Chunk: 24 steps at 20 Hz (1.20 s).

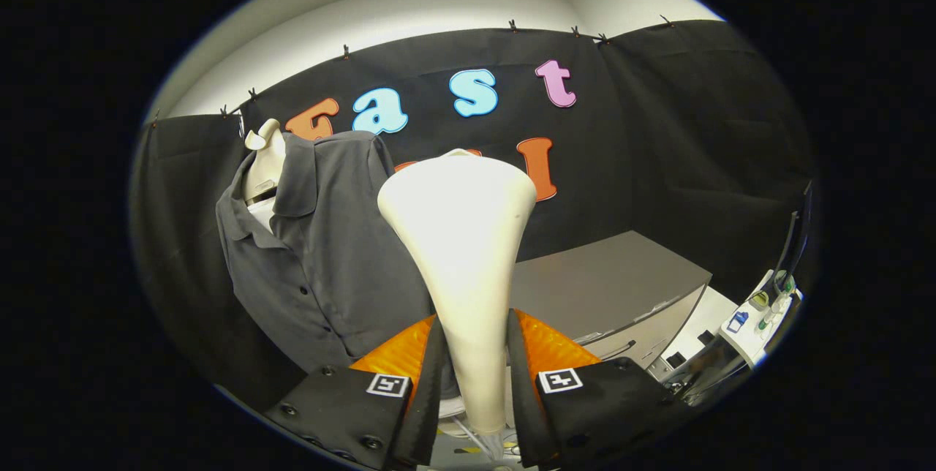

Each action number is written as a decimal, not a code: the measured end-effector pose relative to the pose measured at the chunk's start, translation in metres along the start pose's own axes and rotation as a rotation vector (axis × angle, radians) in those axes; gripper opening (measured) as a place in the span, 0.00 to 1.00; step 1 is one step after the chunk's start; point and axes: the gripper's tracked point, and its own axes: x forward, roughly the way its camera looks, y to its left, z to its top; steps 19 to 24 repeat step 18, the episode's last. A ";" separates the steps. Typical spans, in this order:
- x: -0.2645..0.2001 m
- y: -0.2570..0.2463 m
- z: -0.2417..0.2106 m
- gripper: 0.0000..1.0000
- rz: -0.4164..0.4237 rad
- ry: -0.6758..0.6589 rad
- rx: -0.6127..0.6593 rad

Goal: Iron the clothes twice with a garment steamer, once on the left side and once on the right side.

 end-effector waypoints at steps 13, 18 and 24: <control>0.002 0.006 -0.004 0.50 0.047 0.004 -0.021; 0.006 0.005 -0.003 0.50 0.044 0.010 -0.028; 0.006 0.005 -0.003 0.50 0.044 0.010 -0.028</control>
